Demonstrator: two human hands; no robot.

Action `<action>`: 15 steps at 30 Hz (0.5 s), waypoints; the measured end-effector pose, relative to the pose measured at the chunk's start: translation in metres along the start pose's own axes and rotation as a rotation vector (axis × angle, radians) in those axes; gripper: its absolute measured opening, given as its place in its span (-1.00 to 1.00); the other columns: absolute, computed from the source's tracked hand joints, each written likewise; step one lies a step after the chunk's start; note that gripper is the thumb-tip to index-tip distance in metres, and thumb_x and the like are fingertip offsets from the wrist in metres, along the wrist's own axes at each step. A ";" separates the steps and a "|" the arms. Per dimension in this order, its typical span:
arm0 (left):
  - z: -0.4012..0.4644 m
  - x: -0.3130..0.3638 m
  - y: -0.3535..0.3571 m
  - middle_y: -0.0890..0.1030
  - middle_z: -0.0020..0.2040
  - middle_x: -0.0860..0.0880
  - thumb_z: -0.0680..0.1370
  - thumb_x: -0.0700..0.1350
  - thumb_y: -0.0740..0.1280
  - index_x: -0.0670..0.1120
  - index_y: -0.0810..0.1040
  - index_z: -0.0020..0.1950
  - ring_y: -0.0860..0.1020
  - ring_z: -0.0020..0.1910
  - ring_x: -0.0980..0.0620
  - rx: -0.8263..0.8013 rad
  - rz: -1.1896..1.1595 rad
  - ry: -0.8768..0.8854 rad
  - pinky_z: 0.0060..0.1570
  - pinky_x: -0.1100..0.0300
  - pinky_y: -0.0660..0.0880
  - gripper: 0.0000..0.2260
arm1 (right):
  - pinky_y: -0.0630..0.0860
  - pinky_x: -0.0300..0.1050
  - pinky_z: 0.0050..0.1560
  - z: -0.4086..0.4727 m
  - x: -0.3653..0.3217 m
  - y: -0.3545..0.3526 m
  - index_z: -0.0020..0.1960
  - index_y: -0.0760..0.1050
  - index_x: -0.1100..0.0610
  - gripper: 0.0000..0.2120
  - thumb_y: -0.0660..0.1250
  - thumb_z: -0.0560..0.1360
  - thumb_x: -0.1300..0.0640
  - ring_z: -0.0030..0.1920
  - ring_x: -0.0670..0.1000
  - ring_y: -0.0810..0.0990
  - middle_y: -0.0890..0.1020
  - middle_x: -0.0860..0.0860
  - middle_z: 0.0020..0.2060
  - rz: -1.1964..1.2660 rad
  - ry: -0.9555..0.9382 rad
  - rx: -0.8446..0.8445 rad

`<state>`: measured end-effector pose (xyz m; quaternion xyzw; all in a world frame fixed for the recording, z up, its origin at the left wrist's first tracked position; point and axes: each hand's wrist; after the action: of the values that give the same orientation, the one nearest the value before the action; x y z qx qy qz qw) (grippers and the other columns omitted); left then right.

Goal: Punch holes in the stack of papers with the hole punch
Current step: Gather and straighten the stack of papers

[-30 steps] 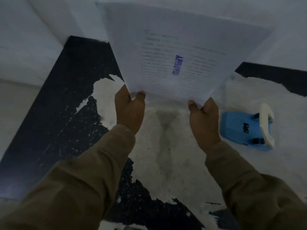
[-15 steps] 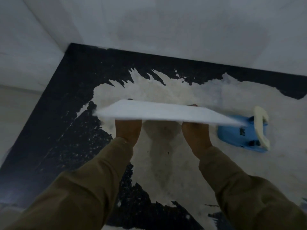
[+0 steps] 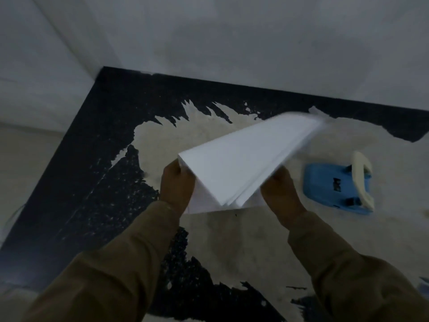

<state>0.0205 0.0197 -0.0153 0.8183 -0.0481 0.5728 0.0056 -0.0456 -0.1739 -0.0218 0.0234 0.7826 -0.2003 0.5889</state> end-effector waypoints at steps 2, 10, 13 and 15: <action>0.001 -0.014 -0.004 0.65 -0.22 0.02 0.46 -0.28 0.29 0.04 0.62 -0.19 0.58 -0.21 0.05 0.010 0.083 -0.043 -0.11 0.11 0.52 -0.77 | 0.44 -0.49 -0.19 -0.002 0.006 0.000 0.15 0.50 0.03 -0.72 0.20 0.53 0.30 -0.04 -0.21 0.57 0.61 -0.14 -0.03 0.002 0.101 -0.001; -0.006 -0.034 -0.013 0.63 -0.45 0.15 0.45 -0.41 0.24 0.05 0.59 -0.44 0.54 -0.36 0.12 -0.041 0.165 -0.207 -0.44 0.33 0.46 -0.58 | 0.38 -0.30 -0.16 -0.015 0.020 0.002 0.15 0.45 -0.13 -0.71 0.23 0.51 0.18 0.00 -0.19 0.53 0.58 -0.20 0.00 -0.058 0.288 -0.099; -0.004 -0.032 -0.014 0.67 -0.37 0.15 0.47 -0.39 0.27 0.03 0.63 -0.33 0.57 -0.28 0.08 -0.055 0.139 -0.264 -0.44 0.32 0.50 -0.64 | 0.39 -0.29 -0.16 -0.018 0.021 0.002 0.13 0.46 -0.16 -0.72 0.24 0.51 0.16 0.03 -0.16 0.54 0.59 -0.21 0.03 -0.045 0.312 -0.113; 0.004 -0.025 -0.017 0.70 -0.14 0.04 0.51 -0.28 0.31 0.01 0.65 -0.12 0.62 -0.14 0.00 -0.075 0.087 -0.289 -0.25 0.19 0.56 -0.80 | 0.40 -0.29 -0.15 -0.018 0.019 0.002 0.06 0.48 -0.17 -0.74 0.25 0.50 0.17 0.02 -0.17 0.56 0.61 -0.21 0.02 -0.018 0.313 -0.117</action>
<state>0.0172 0.0379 -0.0396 0.8885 -0.1054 0.4466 0.0044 -0.0675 -0.1702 -0.0363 0.0127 0.8752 -0.1535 0.4585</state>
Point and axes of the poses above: each hand's wrist, its own z-axis towards the middle knuckle, its own y-axis out of the palm, x = y × z
